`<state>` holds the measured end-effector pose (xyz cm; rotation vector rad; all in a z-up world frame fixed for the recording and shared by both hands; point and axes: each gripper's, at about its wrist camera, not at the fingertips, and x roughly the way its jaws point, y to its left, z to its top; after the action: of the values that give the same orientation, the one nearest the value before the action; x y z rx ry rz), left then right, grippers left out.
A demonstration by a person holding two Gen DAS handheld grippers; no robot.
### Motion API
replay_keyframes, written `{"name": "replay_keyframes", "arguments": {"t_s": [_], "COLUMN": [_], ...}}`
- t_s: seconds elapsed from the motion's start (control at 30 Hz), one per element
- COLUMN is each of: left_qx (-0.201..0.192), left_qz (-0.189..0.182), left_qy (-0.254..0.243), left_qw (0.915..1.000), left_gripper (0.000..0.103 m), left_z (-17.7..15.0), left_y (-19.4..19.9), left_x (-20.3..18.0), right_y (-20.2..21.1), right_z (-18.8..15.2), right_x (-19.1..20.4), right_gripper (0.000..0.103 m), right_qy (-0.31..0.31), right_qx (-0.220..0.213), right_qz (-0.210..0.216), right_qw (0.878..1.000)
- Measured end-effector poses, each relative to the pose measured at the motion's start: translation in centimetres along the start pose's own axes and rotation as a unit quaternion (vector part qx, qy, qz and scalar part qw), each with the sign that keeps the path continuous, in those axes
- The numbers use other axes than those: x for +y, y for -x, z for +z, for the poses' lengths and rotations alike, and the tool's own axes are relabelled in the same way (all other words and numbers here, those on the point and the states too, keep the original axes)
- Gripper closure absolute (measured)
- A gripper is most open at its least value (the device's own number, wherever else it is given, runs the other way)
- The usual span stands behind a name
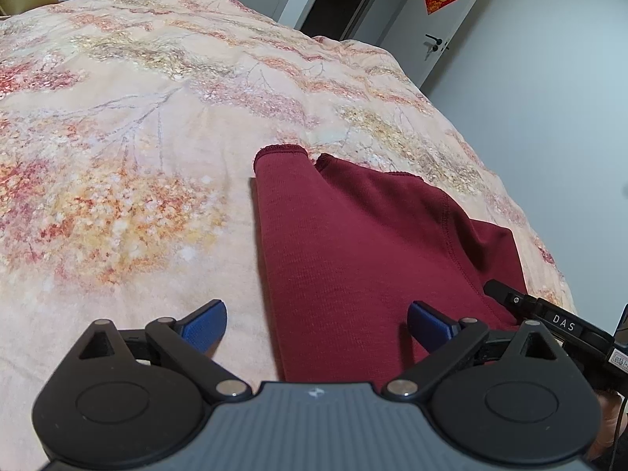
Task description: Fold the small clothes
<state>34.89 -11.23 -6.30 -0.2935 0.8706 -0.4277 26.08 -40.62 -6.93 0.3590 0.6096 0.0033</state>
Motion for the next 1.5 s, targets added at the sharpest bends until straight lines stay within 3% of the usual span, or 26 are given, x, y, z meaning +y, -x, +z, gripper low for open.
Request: {"name": "replay_keyframes", "arguments": {"t_s": [0.63, 0.83, 1.07, 1.23, 1.5], "left_qx": [0.001, 0.001, -0.002, -0.002, -0.014], "left_qz": [0.0, -0.012, -0.02, -0.023, -0.017], "left_qy": [0.0, 0.007, 0.016, 0.038, 0.039], "left_qw": [1.0, 0.9999, 0.9997, 0.999, 0.999], "left_gripper": [0.003, 0.019, 0.043, 0.053, 0.066], "left_z": [0.0, 0.0, -0.2, -0.2, 0.3], "left_y": [0.0, -0.1, 0.1, 0.4, 1.3], "left_x": [0.0, 0.0, 0.2, 0.7, -0.3], "right_y": [0.0, 0.1, 0.3, 0.9, 2.1], "right_z": [0.0, 0.0, 1.0, 2.2, 3.3], "right_x": [0.0, 0.1, 1.7, 3.8, 5.7], "right_gripper": [0.066, 0.069, 0.082, 0.084, 0.085], "right_qy": [-0.001, -0.002, 0.03, 0.047, 0.063], "right_qx": [0.0, 0.0, 0.018, 0.023, 0.014], "right_qz": [0.0, -0.001, -0.021, -0.035, -0.014], "right_qw": [1.0, 1.0, 0.999, 0.998, 0.998]}}
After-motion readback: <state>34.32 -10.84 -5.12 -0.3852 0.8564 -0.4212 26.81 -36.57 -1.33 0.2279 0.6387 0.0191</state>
